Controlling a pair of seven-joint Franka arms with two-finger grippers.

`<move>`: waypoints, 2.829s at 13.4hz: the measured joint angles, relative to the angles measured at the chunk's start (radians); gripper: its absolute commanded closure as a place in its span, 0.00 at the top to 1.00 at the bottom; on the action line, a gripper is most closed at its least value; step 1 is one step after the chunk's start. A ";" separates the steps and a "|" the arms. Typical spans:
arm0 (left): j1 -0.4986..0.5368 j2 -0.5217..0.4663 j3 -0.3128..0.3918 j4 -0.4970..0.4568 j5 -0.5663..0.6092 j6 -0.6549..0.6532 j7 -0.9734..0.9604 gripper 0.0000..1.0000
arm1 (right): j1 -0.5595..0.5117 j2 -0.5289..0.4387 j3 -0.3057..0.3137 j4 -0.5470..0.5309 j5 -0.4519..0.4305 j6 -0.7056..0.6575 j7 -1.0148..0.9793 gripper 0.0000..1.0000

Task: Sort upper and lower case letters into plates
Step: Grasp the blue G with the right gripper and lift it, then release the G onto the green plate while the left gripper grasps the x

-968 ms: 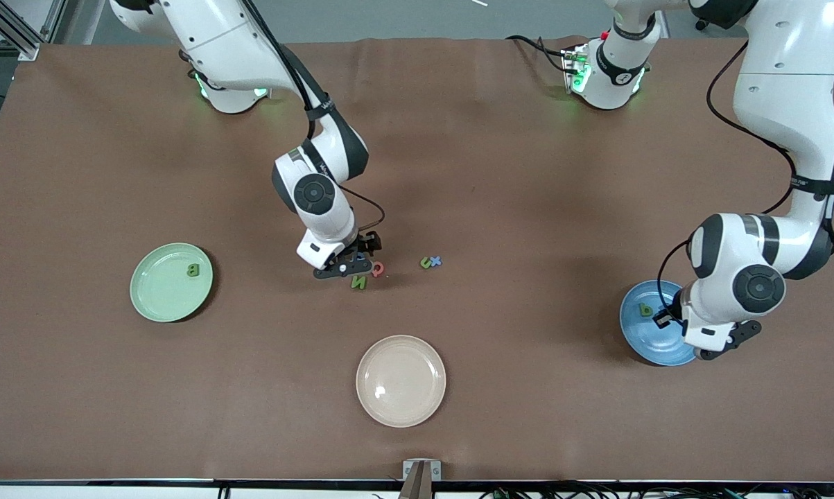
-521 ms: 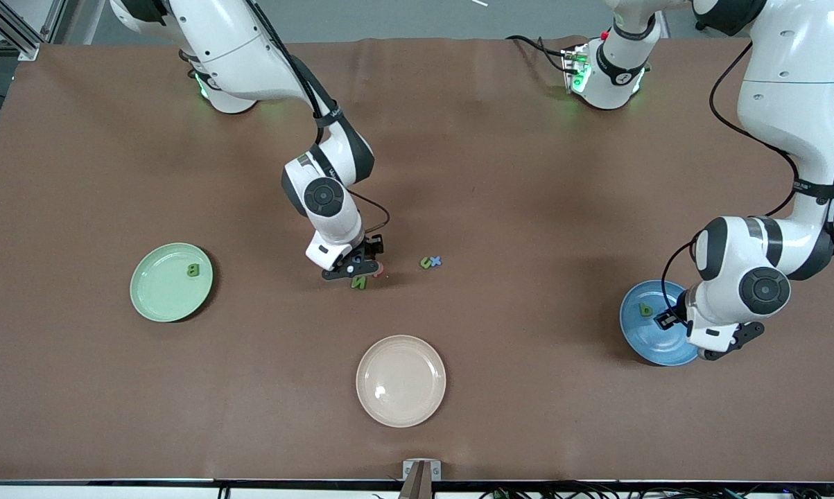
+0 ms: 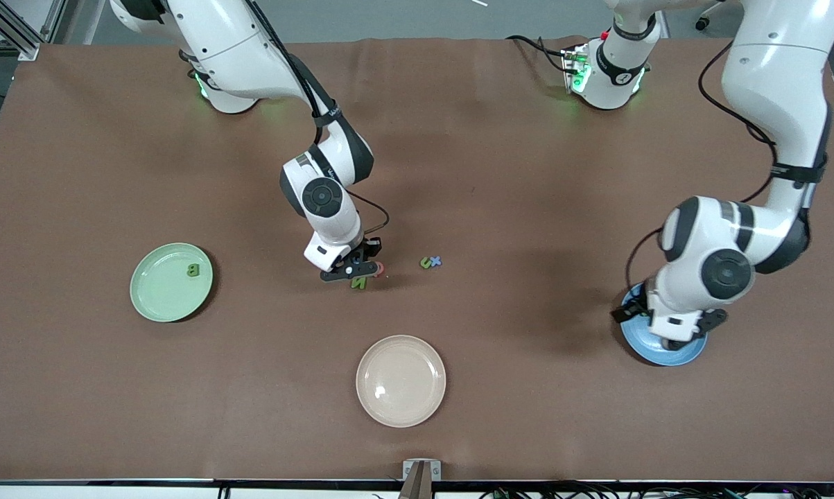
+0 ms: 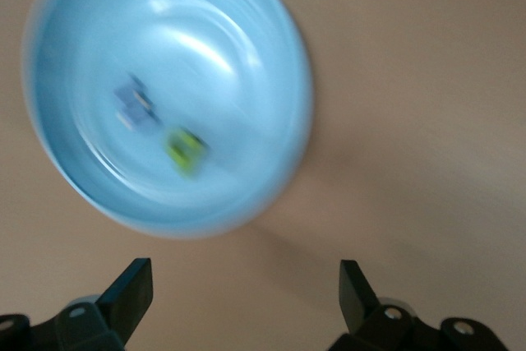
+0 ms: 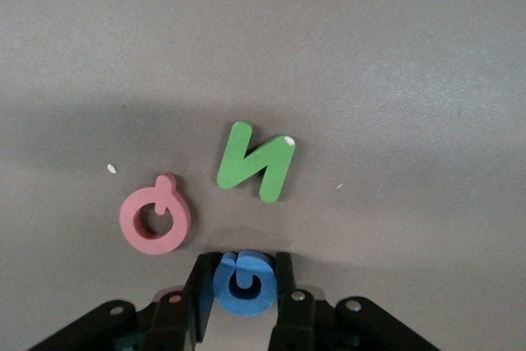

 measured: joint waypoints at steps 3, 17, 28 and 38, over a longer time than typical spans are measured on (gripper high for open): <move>-0.023 0.002 -0.151 -0.009 0.000 0.001 -0.238 1.00 | -0.024 -0.058 -0.021 0.026 -0.001 -0.143 -0.019 0.09; -0.467 0.190 -0.080 -0.007 0.014 0.263 -1.203 0.87 | -0.629 -0.373 -0.037 -0.202 -0.046 -0.291 -0.885 0.11; -0.521 0.234 -0.037 0.068 0.014 0.266 -1.270 0.80 | -0.760 -0.217 -0.021 -0.319 -0.048 0.037 -1.097 0.14; -0.551 0.268 -0.015 0.116 0.015 0.267 -1.270 0.12 | -0.750 -0.215 -0.015 -0.365 -0.050 0.135 -1.087 0.95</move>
